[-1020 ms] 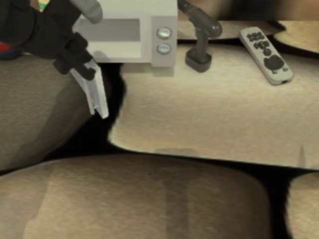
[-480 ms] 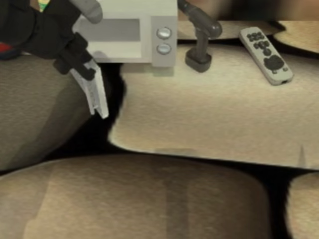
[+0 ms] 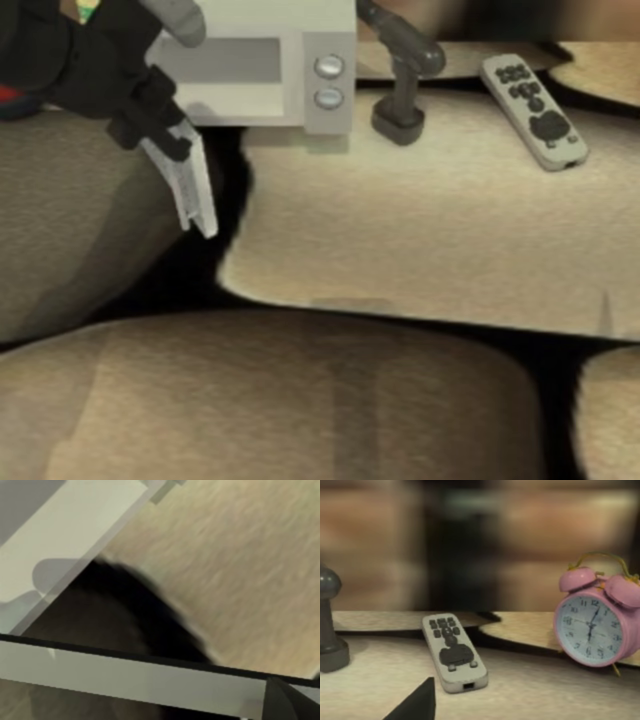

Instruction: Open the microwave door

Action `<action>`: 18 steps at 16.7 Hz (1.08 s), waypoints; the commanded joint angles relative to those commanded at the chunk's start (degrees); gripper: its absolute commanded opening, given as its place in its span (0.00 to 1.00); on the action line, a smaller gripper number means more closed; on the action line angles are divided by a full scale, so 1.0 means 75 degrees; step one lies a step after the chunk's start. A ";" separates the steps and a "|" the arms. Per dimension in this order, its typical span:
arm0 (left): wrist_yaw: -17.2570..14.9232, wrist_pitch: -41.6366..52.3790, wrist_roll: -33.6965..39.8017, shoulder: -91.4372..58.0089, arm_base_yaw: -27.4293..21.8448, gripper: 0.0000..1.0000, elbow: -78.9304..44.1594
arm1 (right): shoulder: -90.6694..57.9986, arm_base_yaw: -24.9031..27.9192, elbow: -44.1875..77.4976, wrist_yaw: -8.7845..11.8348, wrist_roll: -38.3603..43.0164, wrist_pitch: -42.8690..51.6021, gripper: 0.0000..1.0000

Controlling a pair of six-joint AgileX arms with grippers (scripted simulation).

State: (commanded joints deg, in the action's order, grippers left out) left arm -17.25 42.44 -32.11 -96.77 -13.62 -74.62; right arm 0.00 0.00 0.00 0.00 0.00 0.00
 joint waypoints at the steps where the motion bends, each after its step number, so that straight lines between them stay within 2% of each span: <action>1: 0.0000 0.0000 0.0000 0.0000 0.0000 0.00 0.0000 | 0.0000 0.0000 0.0000 0.0000 0.0000 0.0000 1.00; 6: -0.0089 -0.0132 0.0023 0.0421 -0.0112 0.00 -0.0517 | 0.0000 0.0000 0.0000 0.0000 0.0000 0.0000 1.00; 14: -0.0559 0.0523 -0.1355 -0.0005 0.0535 0.00 -0.0056 | 0.0000 0.0000 0.0000 0.0000 0.0000 0.0000 1.00; 18: -0.0594 0.0531 -0.1428 0.0005 0.0572 0.00 -0.0046 | 0.0000 0.0000 0.0000 0.0000 0.0000 0.0000 1.00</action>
State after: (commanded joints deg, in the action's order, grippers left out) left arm -21.70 46.42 -42.82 -96.74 -9.33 -74.97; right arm 0.00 0.00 0.00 0.00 0.00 0.00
